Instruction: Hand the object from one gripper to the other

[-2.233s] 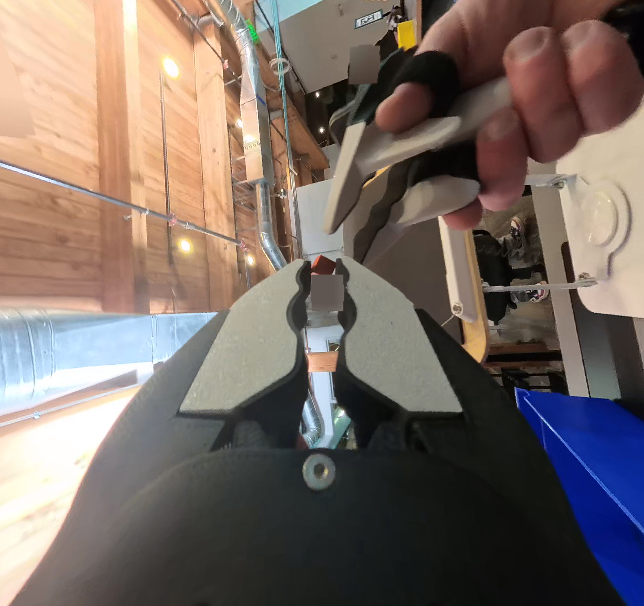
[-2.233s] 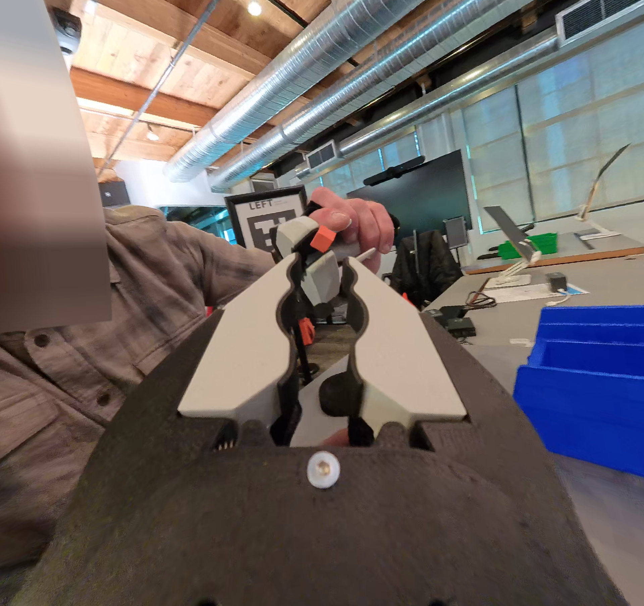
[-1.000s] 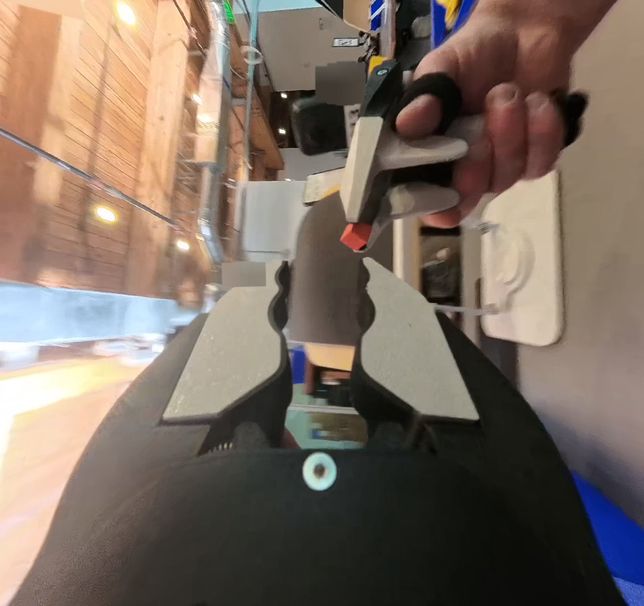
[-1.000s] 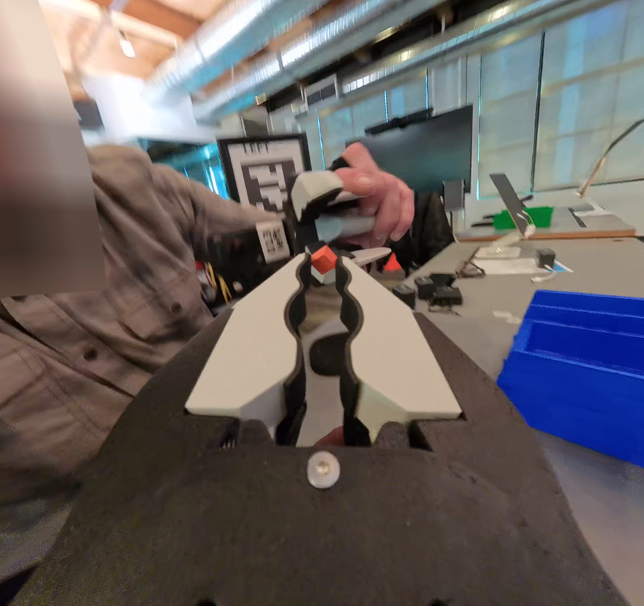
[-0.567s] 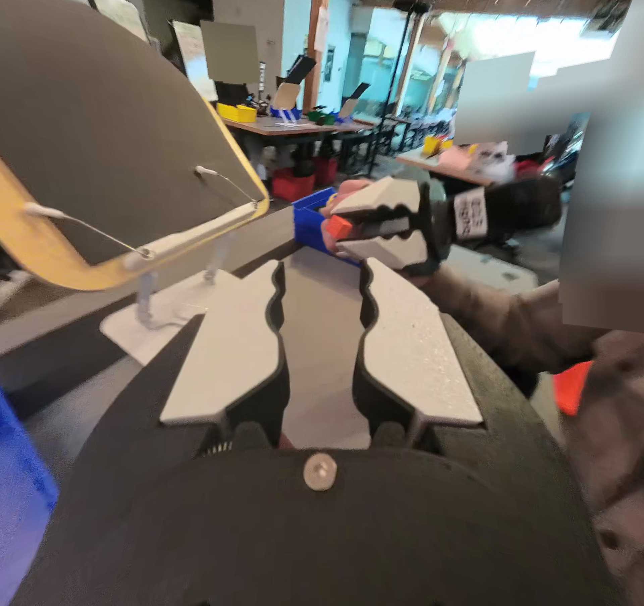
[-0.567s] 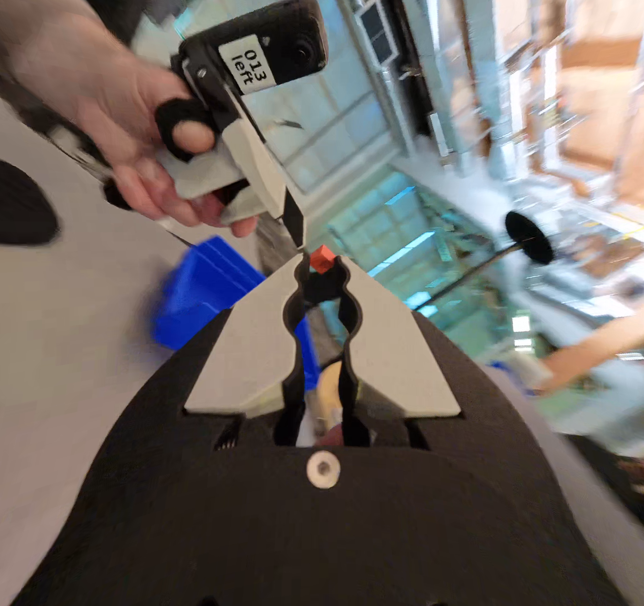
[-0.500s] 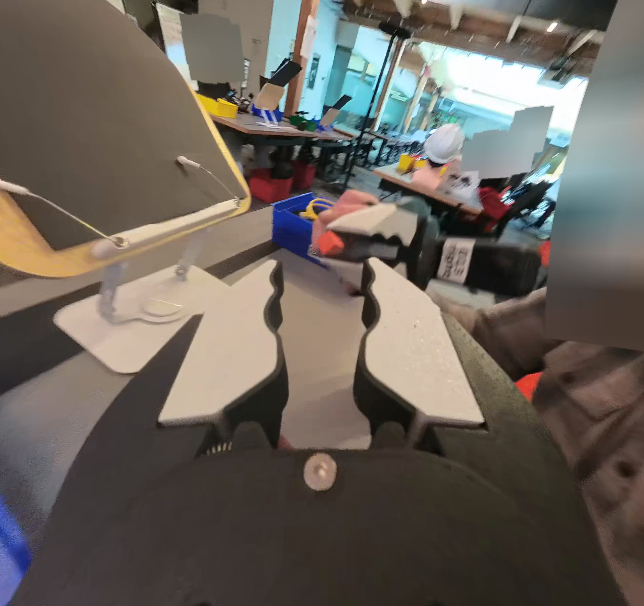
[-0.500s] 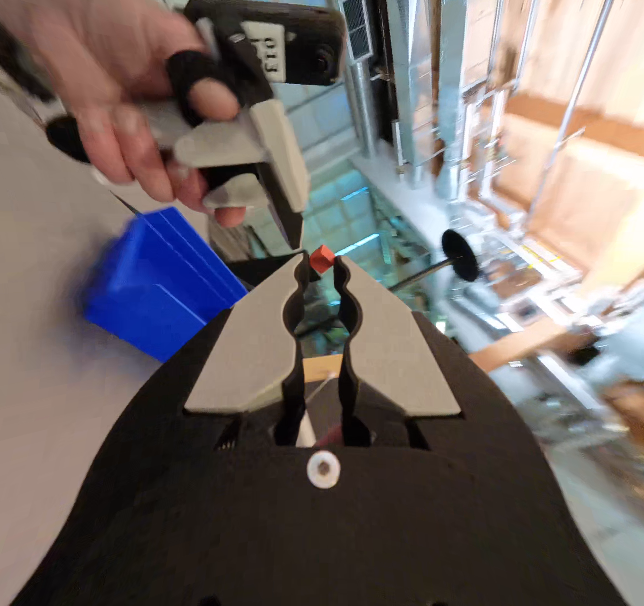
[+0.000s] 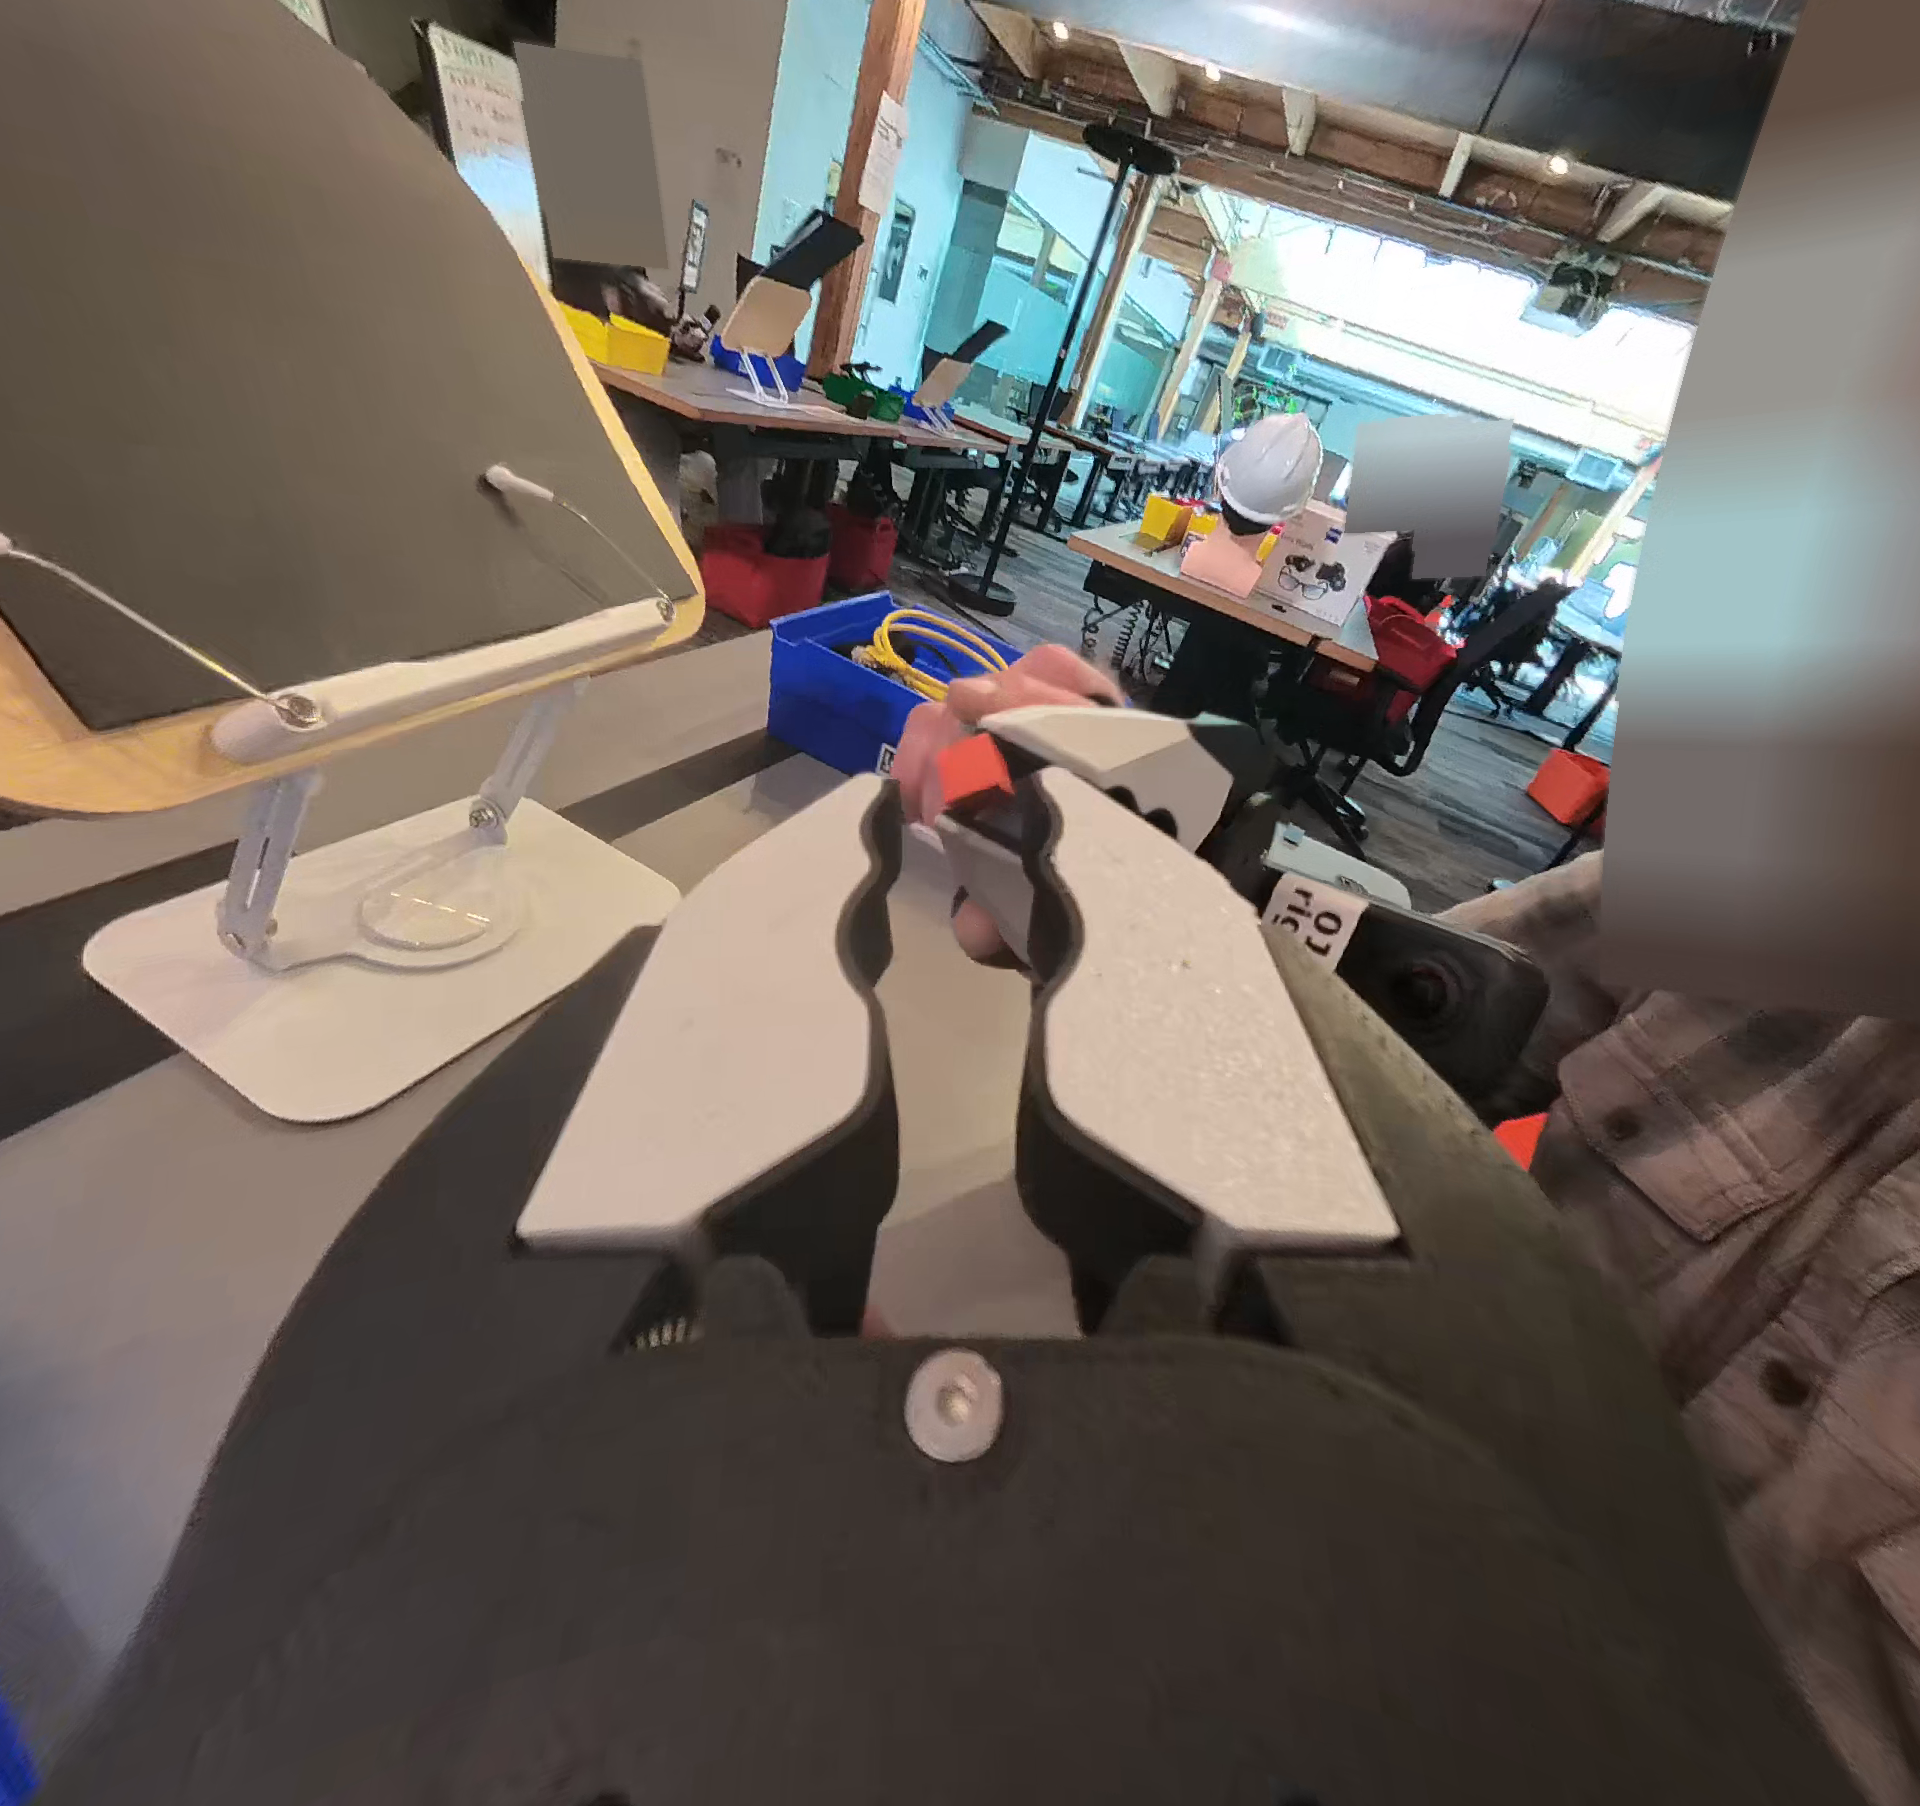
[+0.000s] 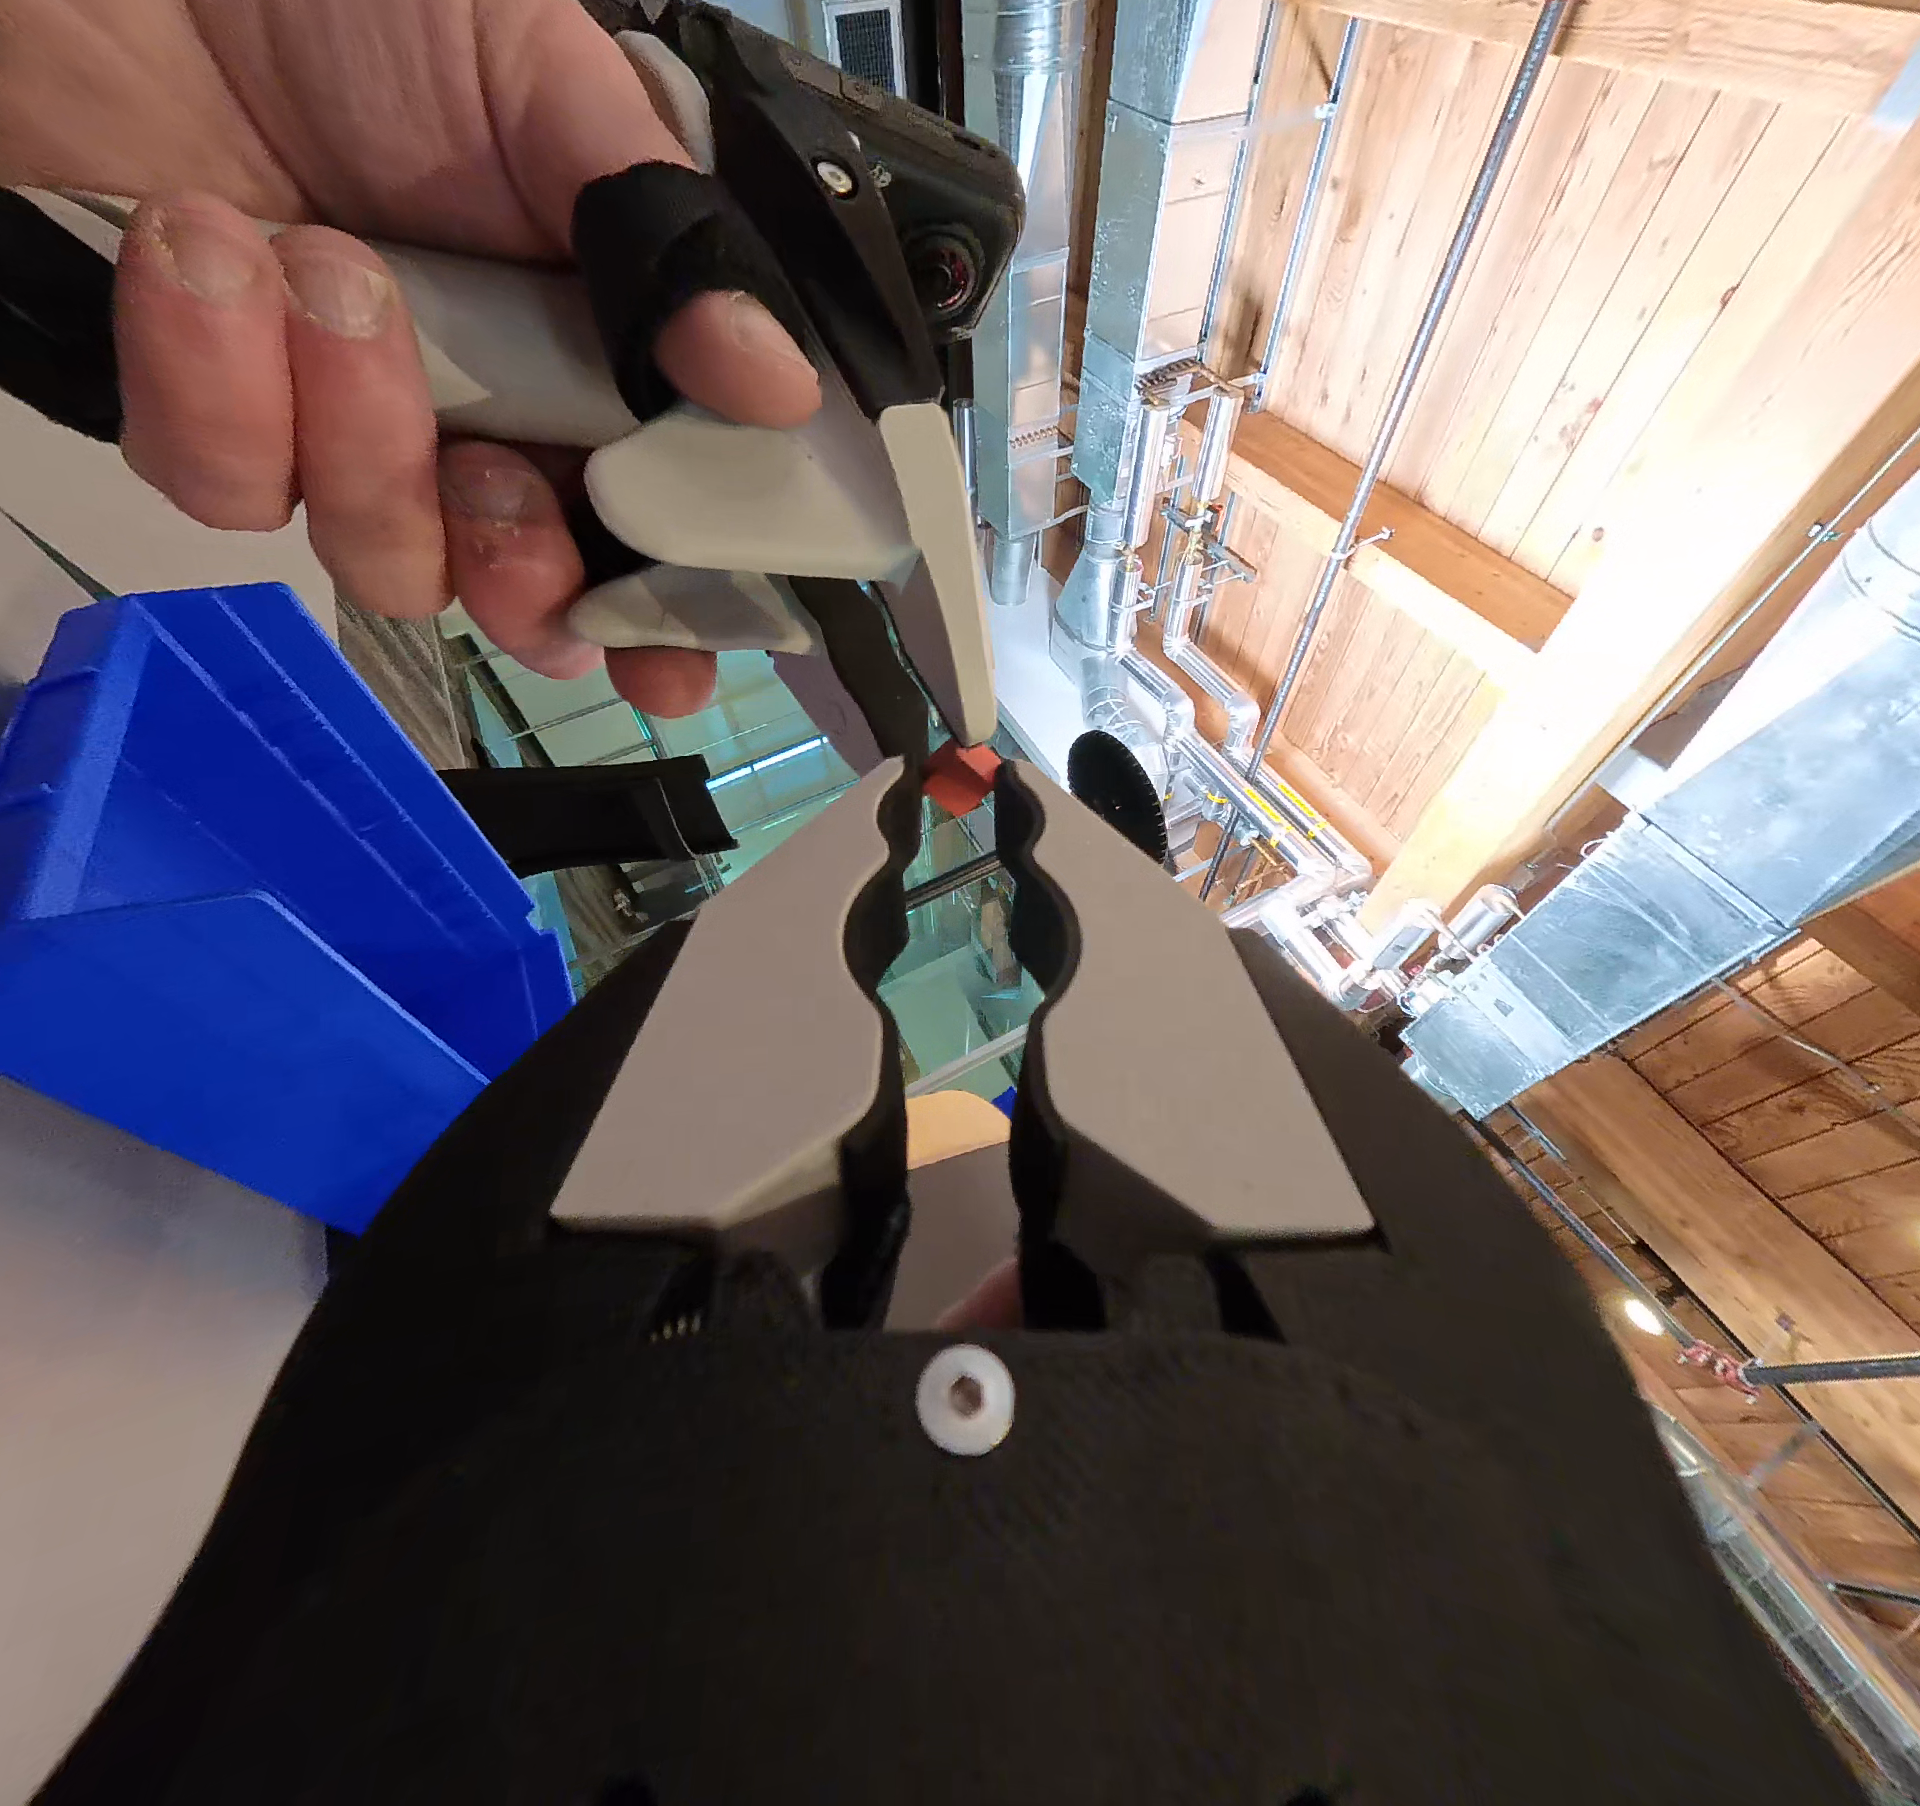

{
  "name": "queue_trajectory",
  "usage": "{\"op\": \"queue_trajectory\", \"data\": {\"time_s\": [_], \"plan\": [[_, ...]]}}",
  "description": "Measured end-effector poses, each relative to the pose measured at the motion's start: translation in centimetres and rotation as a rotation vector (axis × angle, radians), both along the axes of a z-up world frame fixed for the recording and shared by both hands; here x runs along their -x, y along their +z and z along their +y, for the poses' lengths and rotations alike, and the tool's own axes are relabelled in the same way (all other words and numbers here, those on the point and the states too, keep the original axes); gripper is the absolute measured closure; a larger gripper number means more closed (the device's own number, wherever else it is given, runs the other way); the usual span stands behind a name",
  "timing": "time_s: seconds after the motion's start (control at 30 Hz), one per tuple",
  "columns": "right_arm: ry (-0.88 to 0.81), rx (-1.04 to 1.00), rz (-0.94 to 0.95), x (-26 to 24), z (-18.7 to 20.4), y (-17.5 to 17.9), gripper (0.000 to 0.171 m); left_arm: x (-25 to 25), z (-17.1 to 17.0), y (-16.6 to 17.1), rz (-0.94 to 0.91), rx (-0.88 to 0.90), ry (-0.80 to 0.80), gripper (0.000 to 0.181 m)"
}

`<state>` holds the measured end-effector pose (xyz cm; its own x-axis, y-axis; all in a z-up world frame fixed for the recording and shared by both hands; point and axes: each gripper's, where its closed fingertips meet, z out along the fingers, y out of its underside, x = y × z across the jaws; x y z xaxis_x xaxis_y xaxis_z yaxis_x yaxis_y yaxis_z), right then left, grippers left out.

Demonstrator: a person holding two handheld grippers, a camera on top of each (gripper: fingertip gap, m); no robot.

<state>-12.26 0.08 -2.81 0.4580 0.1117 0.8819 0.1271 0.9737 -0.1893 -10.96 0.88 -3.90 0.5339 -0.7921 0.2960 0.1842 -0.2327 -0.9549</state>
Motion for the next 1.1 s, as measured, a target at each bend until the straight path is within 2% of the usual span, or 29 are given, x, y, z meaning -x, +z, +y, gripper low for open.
{"op": "queue_trajectory", "data": {"time_s": [0.2,0.6,0.93,1.03,1.1], "plan": [[0.025,0.024,0.009,0.0,-0.3,0.1,0.160,-0.6,-0.1,0.0,0.048,-0.060,0.009,0.168],[0.042,0.047,0.016,0.0,-0.4,0.1,0.160,-0.6,-0.2,0.1,0.097,-0.121,0.038,0.169],[0.041,0.039,0.007,0.3,-0.7,-0.2,0.147,-0.2,-0.2,0.4,0.167,-0.158,0.043,0.169],[0.059,0.054,-0.007,0.1,-0.5,-0.3,0.143,0.4,0.0,0.2,0.327,-0.229,0.068,0.169],[0.077,0.063,-0.030,-0.1,-0.4,-0.5,0.141,0.8,0.1,-0.7,0.557,-0.306,0.063,0.169]]}}
